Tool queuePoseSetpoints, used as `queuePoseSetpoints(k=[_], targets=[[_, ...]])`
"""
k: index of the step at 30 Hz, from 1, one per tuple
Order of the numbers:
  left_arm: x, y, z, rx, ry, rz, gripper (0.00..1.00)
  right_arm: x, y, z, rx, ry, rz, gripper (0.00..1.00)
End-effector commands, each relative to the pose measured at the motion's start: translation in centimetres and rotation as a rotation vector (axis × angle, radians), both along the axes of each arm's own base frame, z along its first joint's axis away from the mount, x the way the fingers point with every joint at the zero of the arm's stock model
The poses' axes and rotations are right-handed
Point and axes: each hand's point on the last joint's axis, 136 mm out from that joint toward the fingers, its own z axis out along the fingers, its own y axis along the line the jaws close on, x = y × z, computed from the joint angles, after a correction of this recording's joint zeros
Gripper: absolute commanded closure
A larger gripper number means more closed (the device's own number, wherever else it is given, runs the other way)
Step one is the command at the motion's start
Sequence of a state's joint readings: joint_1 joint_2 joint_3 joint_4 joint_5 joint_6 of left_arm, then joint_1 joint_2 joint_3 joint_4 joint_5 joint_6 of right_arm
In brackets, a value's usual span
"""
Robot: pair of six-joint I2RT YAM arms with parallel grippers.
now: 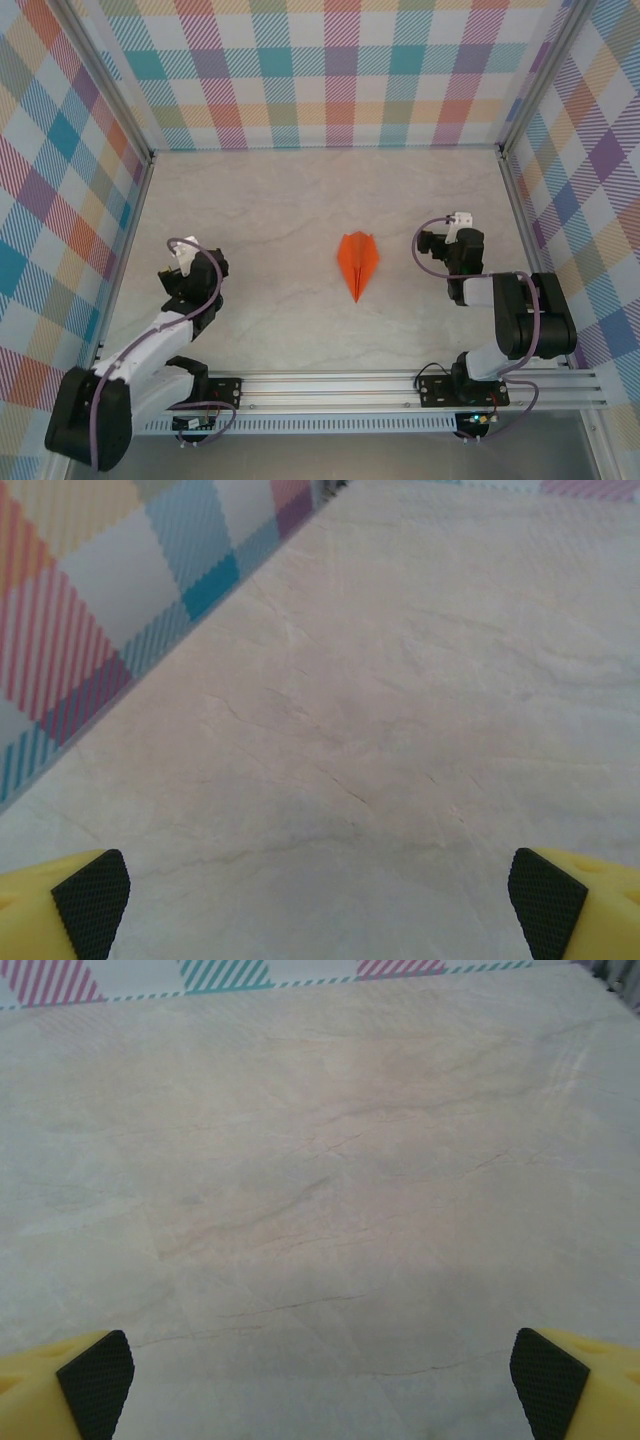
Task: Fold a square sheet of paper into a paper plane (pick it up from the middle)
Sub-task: Reset both arms
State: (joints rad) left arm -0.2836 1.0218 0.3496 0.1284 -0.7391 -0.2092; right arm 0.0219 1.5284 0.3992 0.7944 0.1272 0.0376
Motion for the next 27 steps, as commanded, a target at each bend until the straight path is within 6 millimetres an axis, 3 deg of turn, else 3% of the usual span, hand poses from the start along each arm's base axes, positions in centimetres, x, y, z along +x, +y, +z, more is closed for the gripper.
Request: queuePoseSetpoints(k=[1, 4, 7, 17, 19, 22, 27], targets=[[4.0, -2.5, 1.3, 0.017, -0.09, -0.176, 0.0, 0.2, -0.8, 1.1, 0.001, -0.053, -0.064, 0.0], [6.1, -3.8, 0.1, 0.018, -0.084, -0.266, 0.0, 0.2, -0.7, 1.0, 0.004, -0.053, -0.061, 0.0], [7.5, -4.3, 0.2, -0.013, -0.131, -0.314, 0.0, 0.2, -0.6, 1.1, 0.003, -0.052, -0.052, 0.0], [9.0, -5.2, -2.5, -0.046, -0.176, -0.436, 0.0, 0.3, -0.4, 1.0, 0.004, -0.048, -0.042, 0.0], [9.3, -5.1, -3.1, -0.068, -0.122, -0.435, 0.0, 0.3, -0.4, 1.0, 0.003, -0.047, -0.043, 0.0], [10.0, -3.3, -3.3, -0.104, -0.108, -0.345, 0.0, 0.3, -0.4, 1.1, 0.002, -0.047, -0.041, 0.0], [9.9, -3.0, -3.3, -0.107, -0.108, -0.333, 0.0, 0.3, -0.4, 1.1, 0.003, -0.048, -0.04, 0.0]])
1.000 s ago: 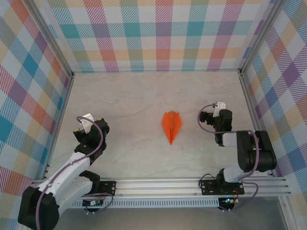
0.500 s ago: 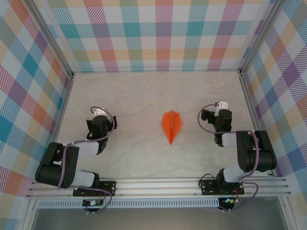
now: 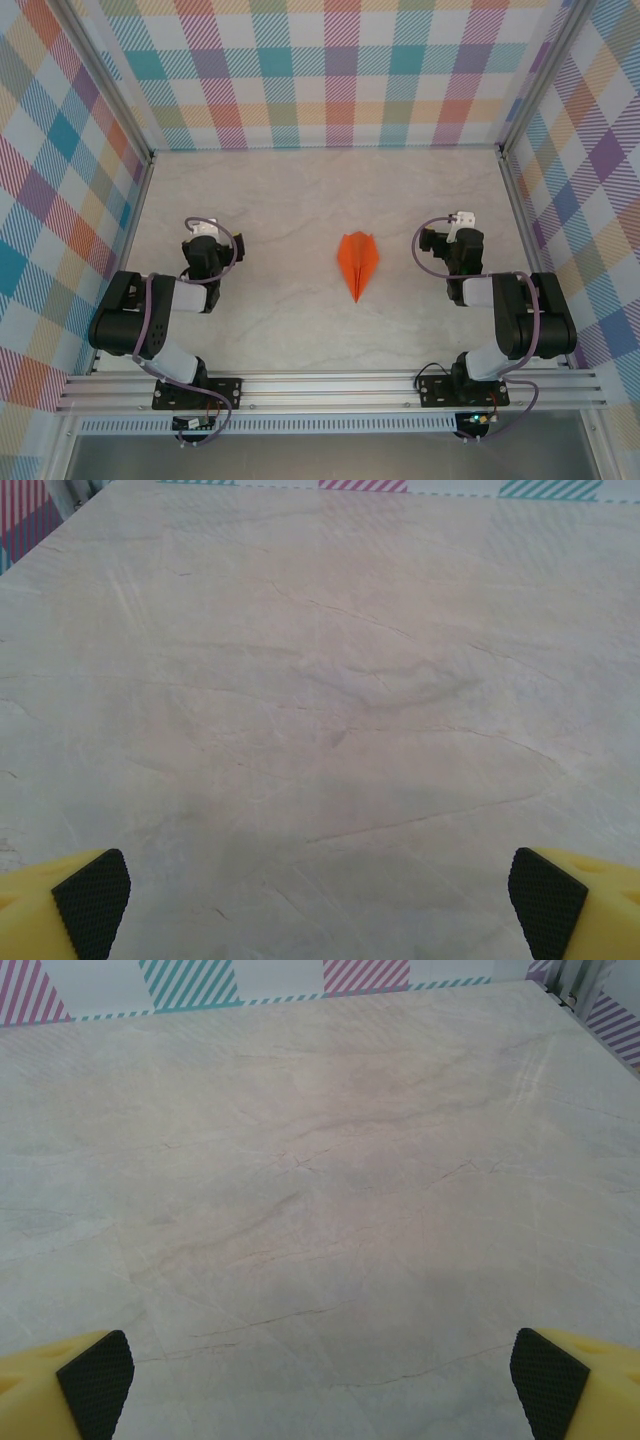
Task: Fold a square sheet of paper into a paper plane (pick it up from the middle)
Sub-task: Reset both arms
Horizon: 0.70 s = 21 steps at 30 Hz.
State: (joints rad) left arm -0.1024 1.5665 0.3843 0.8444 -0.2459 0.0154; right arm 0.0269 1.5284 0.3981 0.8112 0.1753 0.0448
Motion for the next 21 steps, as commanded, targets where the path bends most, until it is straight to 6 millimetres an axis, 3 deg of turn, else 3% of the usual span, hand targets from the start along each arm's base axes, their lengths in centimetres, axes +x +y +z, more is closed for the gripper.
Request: queuePoseSetpoints(k=[1, 6, 9, 12, 15, 21], targets=[[0.5, 0.3, 0.7, -0.023, -0.027, 0.012, 0.0, 0.2, 0.2, 0.7, 0.014, -0.031, 0.003, 0.0], [0.5, 0.2, 0.7, -0.022, -0.026, 0.007, 0.0, 0.2, 0.3, 0.7, 0.015, -0.031, 0.002, 0.0], [0.8, -2.4, 0.5, -0.032, -0.003, -0.157, 0.0, 0.2, 0.2, 0.7, 0.014, -0.031, 0.002, 0.0], [0.9, -2.5, 0.5, -0.039, -0.004, -0.167, 0.0, 0.2, 0.2, 0.7, 0.014, -0.031, 0.002, 0.0], [0.9, -1.2, 0.5, -0.041, -0.004, -0.093, 0.0, 0.2, 0.3, 0.7, 0.014, -0.031, 0.003, 0.0], [0.9, -1.3, 0.5, -0.04, -0.003, -0.095, 0.0, 0.2, 0.3, 0.7, 0.014, -0.031, 0.003, 0.0]])
